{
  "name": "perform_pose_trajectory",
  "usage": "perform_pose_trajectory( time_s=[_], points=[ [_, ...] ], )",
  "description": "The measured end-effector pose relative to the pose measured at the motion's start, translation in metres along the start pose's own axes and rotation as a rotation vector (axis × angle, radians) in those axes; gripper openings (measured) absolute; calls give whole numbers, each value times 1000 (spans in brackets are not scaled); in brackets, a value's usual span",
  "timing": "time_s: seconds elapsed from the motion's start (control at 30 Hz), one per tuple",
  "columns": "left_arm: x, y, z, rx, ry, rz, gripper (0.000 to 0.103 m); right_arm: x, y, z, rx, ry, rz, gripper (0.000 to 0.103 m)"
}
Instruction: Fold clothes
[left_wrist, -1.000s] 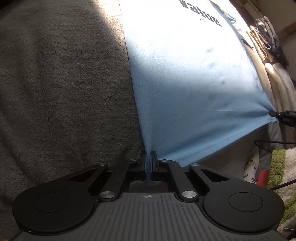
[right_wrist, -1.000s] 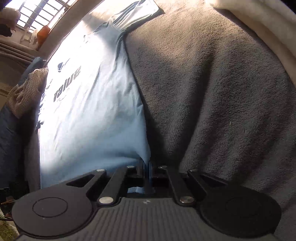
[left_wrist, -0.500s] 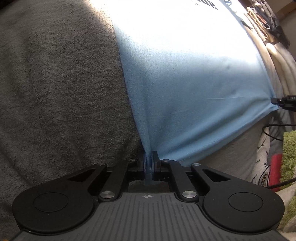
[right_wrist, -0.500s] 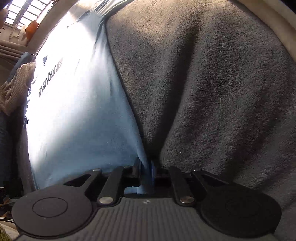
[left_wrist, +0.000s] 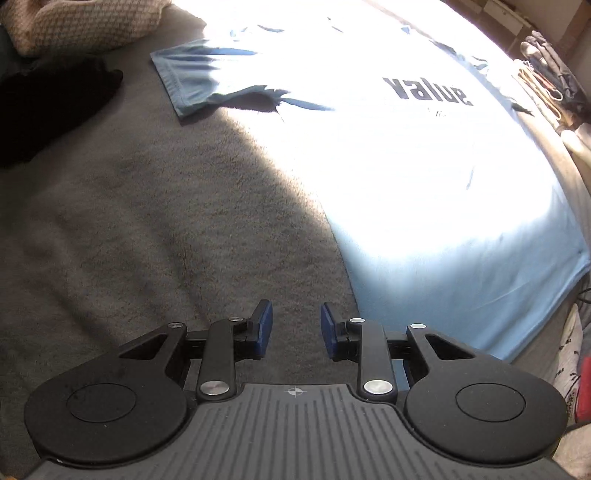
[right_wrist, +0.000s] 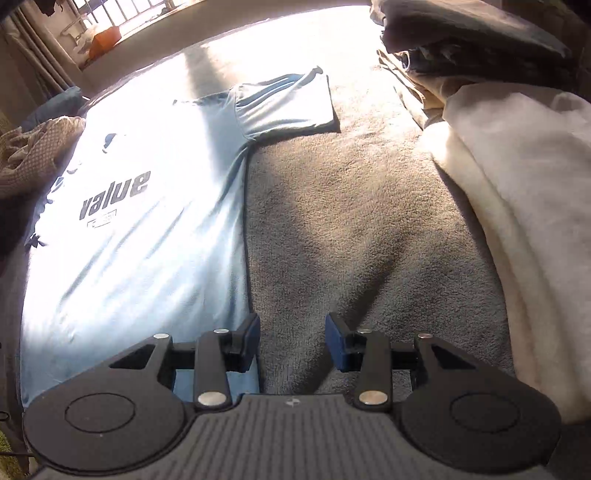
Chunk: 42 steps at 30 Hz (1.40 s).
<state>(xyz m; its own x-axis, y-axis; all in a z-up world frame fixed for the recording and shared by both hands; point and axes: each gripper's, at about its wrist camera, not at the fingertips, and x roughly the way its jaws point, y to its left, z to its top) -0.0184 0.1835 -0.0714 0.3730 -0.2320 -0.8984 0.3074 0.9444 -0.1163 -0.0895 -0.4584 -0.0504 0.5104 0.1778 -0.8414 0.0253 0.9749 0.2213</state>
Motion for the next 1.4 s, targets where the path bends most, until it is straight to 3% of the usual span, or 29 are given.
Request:
perform_pose_trajectory(
  time_s=[0.13, 0.3, 0.47, 0.6, 0.8, 1.0, 1.1, 1.23, 1.4],
  points=[
    [35, -20, 52, 50, -149, 20, 29, 40, 53, 14, -86, -21, 94, 40],
    [79, -35, 85, 10, -218, 15, 29, 91, 108, 9, -138, 38, 185, 34],
    [101, -20, 84, -57, -227, -8, 29, 98, 125, 12, -182, 66, 200, 28],
    [94, -5, 71, -107, -251, -30, 29, 93, 151, 51, -312, 37, 192, 25],
    [82, 46, 52, -313, -305, -88, 29, 114, 248, 104, -567, 81, 288, 21],
    [73, 104, 48, -520, -391, -76, 30, 171, 363, 94, -774, 88, 374, 15],
    [77, 124, 46, -588, -404, -108, 32, 201, 404, 82, -811, 81, 384, 12],
    [83, 149, 45, -671, -414, -159, 32, 238, 437, 62, -844, 58, 334, 8],
    [89, 163, 44, -719, -426, -205, 32, 251, 462, 46, -883, -60, 344, 8]
  ],
)
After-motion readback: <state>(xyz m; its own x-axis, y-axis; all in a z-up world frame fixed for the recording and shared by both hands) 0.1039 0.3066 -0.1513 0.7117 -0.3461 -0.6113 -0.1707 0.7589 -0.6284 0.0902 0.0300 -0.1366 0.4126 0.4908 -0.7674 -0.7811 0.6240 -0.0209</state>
